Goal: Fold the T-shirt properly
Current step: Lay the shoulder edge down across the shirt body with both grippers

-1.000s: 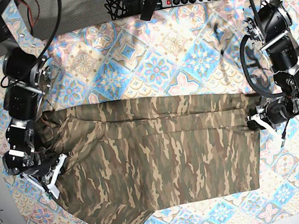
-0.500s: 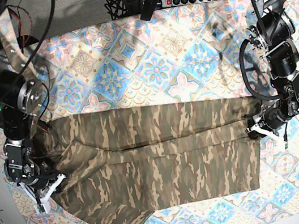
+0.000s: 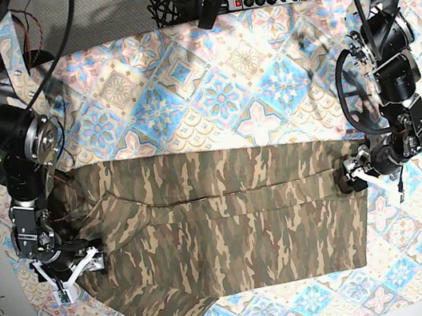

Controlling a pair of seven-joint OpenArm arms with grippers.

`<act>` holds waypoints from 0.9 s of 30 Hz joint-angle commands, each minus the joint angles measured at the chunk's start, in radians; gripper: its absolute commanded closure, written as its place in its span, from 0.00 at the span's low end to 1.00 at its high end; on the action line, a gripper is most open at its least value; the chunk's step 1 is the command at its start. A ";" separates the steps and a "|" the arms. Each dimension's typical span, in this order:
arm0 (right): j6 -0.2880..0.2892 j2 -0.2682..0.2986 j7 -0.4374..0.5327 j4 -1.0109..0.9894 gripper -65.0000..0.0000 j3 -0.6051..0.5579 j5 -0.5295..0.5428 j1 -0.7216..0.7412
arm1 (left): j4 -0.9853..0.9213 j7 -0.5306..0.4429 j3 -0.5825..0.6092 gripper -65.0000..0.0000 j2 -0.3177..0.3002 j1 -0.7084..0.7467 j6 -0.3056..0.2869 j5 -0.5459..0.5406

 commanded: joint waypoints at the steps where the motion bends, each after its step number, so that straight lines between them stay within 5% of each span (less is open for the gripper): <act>1: 0.000 0.009 0.029 0.020 0.11 -0.002 0.011 0.041 | 0.015 -0.019 0.002 0.27 -0.015 -0.030 -0.008 -0.017; 10: 0.000 0.009 0.018 0.095 0.10 0.001 0.011 0.038 | 0.351 -0.012 -0.002 0.26 -0.010 0.056 -0.013 -0.024; 15: 0.000 0.009 -0.089 0.258 0.10 0.001 0.011 -0.061 | 0.515 -0.010 0.001 0.25 0.006 0.144 -0.013 -0.023; 27: 0.000 0.004 -0.318 0.477 0.10 0.040 0.015 -0.177 | 0.462 0.106 -0.001 0.25 0.003 0.208 -0.053 -0.017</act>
